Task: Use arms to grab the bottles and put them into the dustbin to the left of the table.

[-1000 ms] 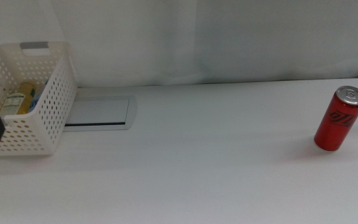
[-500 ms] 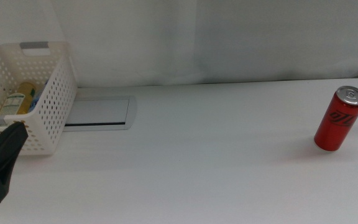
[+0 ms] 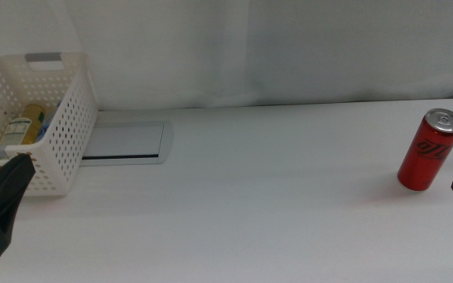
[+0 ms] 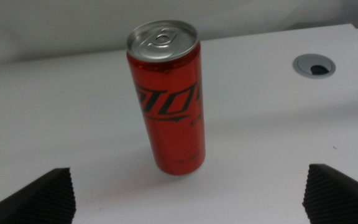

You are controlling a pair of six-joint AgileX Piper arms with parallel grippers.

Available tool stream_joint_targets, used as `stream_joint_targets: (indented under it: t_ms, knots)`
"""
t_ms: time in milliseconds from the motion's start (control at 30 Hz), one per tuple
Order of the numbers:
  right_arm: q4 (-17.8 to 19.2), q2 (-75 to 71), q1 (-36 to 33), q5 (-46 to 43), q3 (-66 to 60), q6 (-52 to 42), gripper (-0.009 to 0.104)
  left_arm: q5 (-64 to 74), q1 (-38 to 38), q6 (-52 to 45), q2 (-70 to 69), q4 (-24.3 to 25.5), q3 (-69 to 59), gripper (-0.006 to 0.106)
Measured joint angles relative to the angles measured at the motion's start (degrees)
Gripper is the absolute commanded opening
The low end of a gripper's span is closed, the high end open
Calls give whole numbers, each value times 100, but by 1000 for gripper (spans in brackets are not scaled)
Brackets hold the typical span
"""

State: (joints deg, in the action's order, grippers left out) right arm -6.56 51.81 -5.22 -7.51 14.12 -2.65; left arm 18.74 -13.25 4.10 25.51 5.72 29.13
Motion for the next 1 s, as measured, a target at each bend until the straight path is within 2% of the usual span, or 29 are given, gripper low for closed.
stream_joint_targets:
  t_ms: [333,633,1000]
  knots:
    - [-71,1192,-64,-1592,-197,0,103,0,0,0,0,0,0,93]
    - [141,2240,-64,-2909,-197,0,103,0,0,0,0,0,0,90]
    - [233,3542,-64,-3642,483,91,103,0,0,-11,0,0,0,90]
